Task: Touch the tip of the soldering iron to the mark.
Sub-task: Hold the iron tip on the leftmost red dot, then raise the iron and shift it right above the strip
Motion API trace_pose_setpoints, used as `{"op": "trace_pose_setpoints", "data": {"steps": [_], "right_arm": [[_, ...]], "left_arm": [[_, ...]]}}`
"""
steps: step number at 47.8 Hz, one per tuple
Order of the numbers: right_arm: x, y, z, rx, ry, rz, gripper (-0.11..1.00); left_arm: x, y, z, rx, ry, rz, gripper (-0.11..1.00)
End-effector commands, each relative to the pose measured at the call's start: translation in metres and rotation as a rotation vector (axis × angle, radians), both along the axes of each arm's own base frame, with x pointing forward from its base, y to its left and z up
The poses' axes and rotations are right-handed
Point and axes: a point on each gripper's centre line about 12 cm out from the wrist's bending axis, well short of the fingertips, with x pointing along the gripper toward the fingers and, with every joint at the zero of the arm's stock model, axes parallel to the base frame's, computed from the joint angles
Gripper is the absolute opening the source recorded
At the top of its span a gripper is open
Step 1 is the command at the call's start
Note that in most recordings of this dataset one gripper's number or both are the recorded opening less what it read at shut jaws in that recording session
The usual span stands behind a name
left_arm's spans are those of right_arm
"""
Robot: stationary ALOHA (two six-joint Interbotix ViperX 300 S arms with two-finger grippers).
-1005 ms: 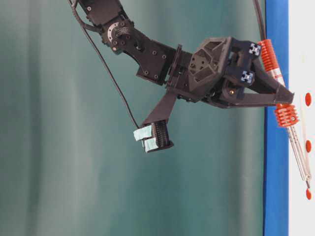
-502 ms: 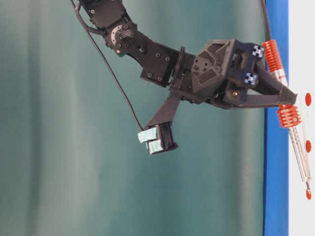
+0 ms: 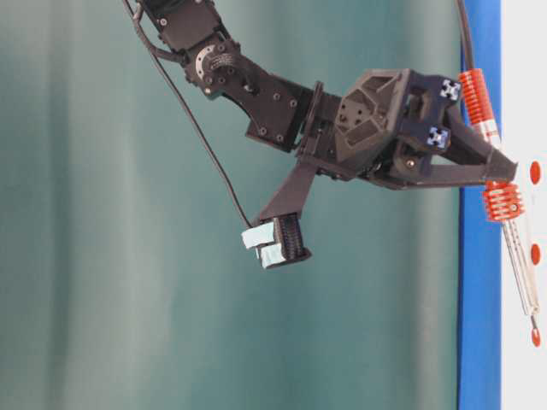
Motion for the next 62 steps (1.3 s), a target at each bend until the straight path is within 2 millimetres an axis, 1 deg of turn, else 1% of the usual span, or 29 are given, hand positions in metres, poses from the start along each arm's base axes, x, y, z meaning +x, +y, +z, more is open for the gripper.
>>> {"op": "trace_pose_setpoints", "data": {"steps": [1, 46, 50, 54, 62], "right_arm": [[0.006, -0.002, 0.015, -0.009, -0.042, -0.001, 0.07], [0.005, -0.002, 0.015, -0.009, -0.037, -0.001, 0.07], [0.004, -0.002, 0.02, -0.008, -0.03, -0.004, 0.07], [0.002, -0.002, 0.03, -0.01, -0.036, -0.005, 0.07], [-0.002, -0.002, 0.064, -0.035, -0.084, -0.004, 0.07]], "left_arm": [[0.002, 0.0, 0.004, 0.002, -0.014, 0.0, 0.0], [0.001, 0.0, 0.005, 0.002, -0.014, 0.0, 0.0], [0.001, 0.0, 0.004, 0.002, -0.012, 0.0, 0.0], [0.001, 0.0, 0.004, 0.0, -0.011, 0.0, 0.0], [0.001, 0.0, 0.005, 0.0, -0.014, 0.002, 0.0]]}}
